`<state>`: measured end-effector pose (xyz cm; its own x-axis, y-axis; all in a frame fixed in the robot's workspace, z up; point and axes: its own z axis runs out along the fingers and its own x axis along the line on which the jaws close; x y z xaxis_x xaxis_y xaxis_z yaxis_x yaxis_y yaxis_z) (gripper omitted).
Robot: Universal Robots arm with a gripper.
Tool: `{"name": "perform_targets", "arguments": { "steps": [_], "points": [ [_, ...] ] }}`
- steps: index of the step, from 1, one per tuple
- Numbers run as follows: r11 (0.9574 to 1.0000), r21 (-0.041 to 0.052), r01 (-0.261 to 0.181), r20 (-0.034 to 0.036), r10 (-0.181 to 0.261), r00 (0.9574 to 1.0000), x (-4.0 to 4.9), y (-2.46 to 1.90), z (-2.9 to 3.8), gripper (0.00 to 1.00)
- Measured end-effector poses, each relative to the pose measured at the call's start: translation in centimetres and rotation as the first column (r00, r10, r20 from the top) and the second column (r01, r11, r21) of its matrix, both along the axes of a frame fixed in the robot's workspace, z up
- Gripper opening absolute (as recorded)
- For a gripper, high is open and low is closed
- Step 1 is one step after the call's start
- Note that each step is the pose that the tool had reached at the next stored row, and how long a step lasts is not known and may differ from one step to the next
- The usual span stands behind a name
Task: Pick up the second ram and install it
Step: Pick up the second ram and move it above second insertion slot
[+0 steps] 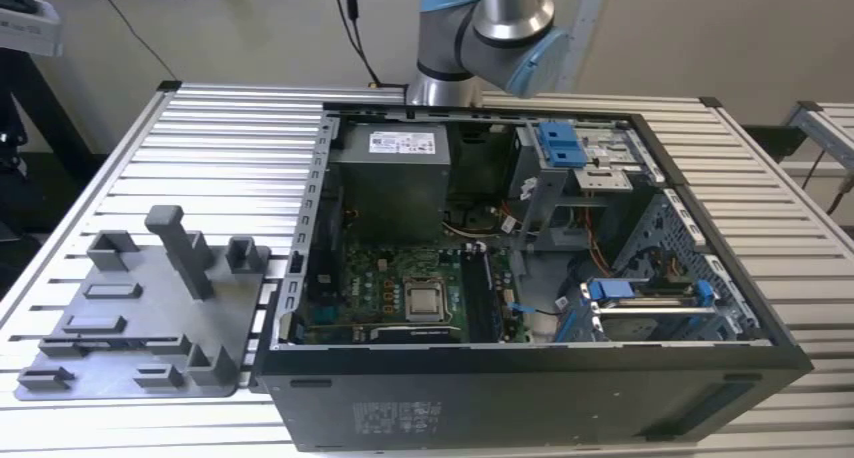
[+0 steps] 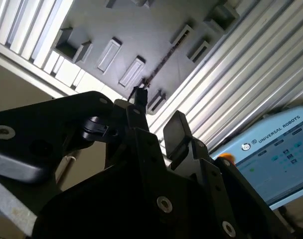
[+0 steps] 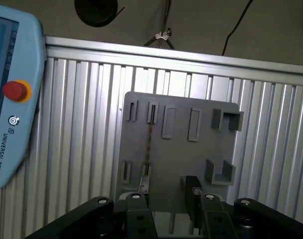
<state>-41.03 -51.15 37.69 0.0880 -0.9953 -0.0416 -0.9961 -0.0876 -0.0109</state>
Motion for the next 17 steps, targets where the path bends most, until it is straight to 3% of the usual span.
{"name": "perform_targets", "arguments": {
  "steps": [9, 17],
  "points": [
    [1.0000, -0.0002, 0.002, -0.0002, -0.002, 1.0000, 0.01, 0.00, -0.09, 0.42],
    [0.9990, -0.0004, 0.045, -0.0025, -0.045, 0.9990, 0.02, 0.00, -1.32, 0.42]
  ]
}}
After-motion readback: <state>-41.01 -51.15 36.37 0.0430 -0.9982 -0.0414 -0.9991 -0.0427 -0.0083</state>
